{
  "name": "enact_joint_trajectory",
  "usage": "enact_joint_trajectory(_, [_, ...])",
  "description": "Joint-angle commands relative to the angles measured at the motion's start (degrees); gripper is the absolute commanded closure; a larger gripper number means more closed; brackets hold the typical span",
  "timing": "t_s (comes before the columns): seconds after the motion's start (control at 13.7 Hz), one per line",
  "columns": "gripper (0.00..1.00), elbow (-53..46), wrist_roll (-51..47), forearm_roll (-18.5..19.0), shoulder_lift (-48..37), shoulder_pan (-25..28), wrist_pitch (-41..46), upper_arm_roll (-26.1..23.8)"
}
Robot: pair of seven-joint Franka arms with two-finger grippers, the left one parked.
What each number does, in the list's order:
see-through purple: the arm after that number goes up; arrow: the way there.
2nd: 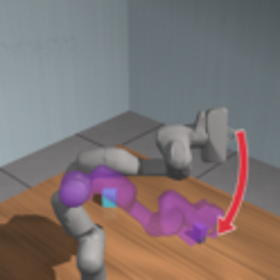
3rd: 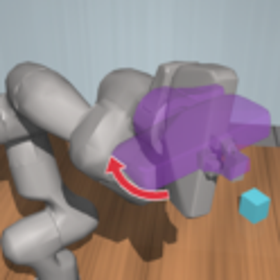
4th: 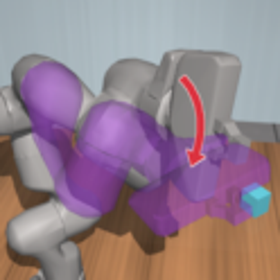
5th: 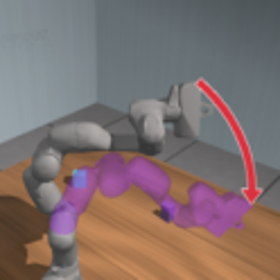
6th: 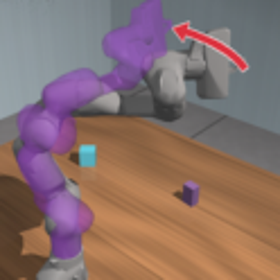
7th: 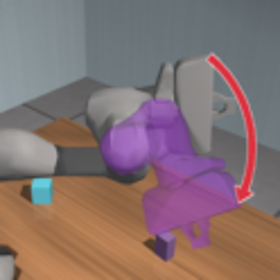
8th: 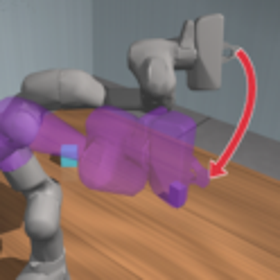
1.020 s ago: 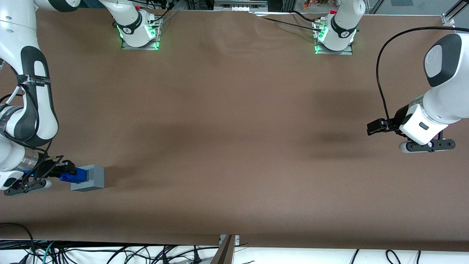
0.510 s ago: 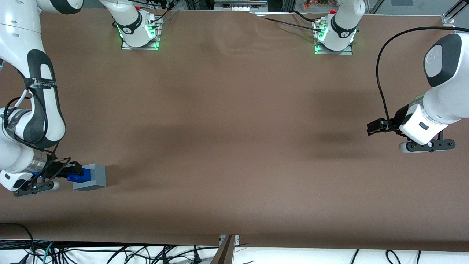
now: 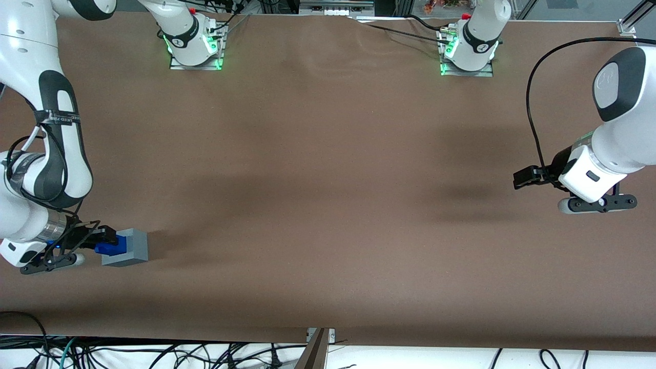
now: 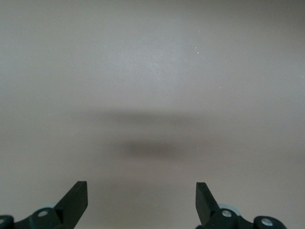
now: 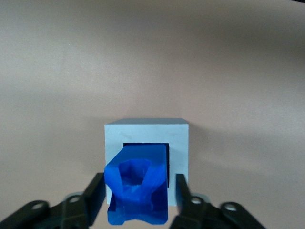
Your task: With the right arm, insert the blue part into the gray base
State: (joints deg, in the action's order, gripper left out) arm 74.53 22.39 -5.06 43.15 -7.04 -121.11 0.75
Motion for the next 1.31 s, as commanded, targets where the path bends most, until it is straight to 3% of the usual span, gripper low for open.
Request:
enact_joint_trajectory(0.0, [0.00,-3.07,-0.24,0.49,-0.52,-0.17,1.04,-0.48])
enact_joint_trajectory(0.29, [0.00,-12.02,-0.77,0.40,-2.97,1.15,16.12,-0.39])
enact_joint_trajectory(0.73, [0.00,-12.22,-0.77,0.49,-12.73,1.85,31.53,-0.66])
enact_joint_trajectory(0.95, [0.00,-12.48,-1.29,9.17,-14.49,7.72,34.96,-0.39])
enact_joint_trajectory(1.24, [0.00,-6.89,-11.05,8.93,-20.45,9.41,33.67,-0.22])
